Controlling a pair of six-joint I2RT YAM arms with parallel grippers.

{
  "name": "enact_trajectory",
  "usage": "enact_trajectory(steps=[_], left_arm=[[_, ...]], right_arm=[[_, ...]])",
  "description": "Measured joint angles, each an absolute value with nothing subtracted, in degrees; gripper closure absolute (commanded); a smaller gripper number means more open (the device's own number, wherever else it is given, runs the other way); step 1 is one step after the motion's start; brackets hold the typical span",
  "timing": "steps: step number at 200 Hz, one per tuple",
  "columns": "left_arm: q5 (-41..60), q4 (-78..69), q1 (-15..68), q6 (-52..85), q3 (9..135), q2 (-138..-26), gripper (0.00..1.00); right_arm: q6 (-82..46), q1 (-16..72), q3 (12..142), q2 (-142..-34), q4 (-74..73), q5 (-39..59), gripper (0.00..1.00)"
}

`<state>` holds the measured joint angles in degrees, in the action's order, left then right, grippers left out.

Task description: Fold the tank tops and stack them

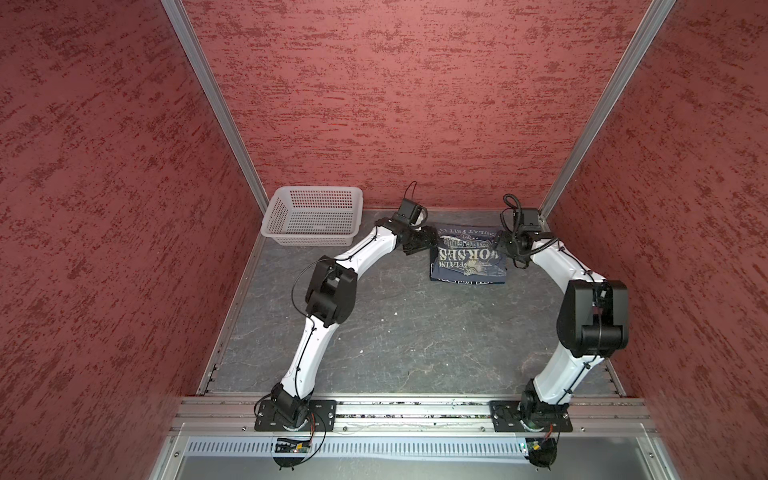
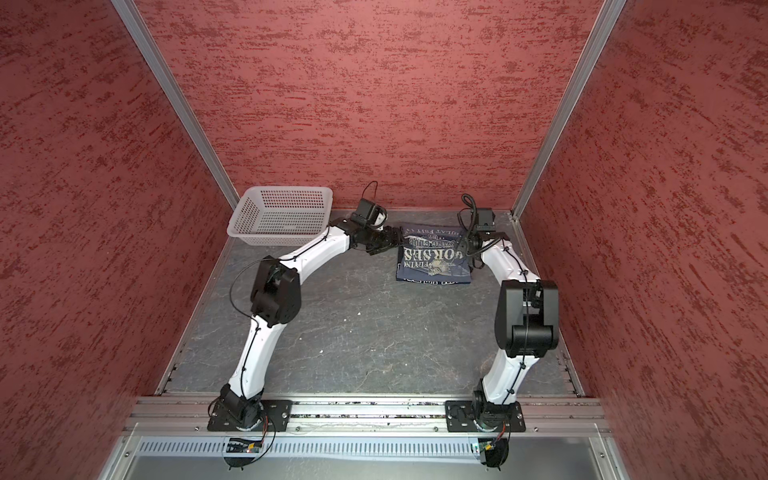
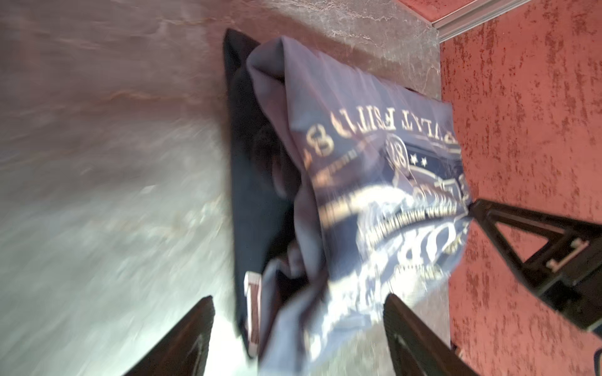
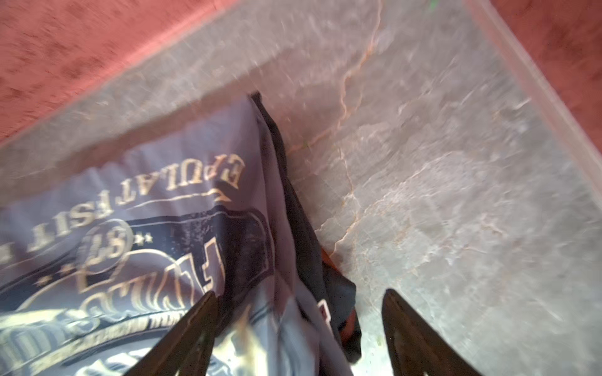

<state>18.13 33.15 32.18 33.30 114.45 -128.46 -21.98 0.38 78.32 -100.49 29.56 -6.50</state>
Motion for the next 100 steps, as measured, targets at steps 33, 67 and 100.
enact_trajectory(steps=[33, 67, 100], left_arm=[[14.22, 26.59, 31.7, 32.47, 95.94, -111.63, 0.09], [11.79, 21.5, 29.17, 32.53, 81.12, -101.45, 0.08], [10.28, 19.49, 26.13, 32.47, 73.12, -98.04, 0.08]], right_arm=[[-20.75, 6.96, 78.32, -98.8, 30.52, -10.35, 0.11], [-20.51, 10.44, 78.32, -102.48, 31.0, -10.59, 0.11], [-20.05, 10.52, 78.32, -104.27, 32.05, -11.31, 0.11]])
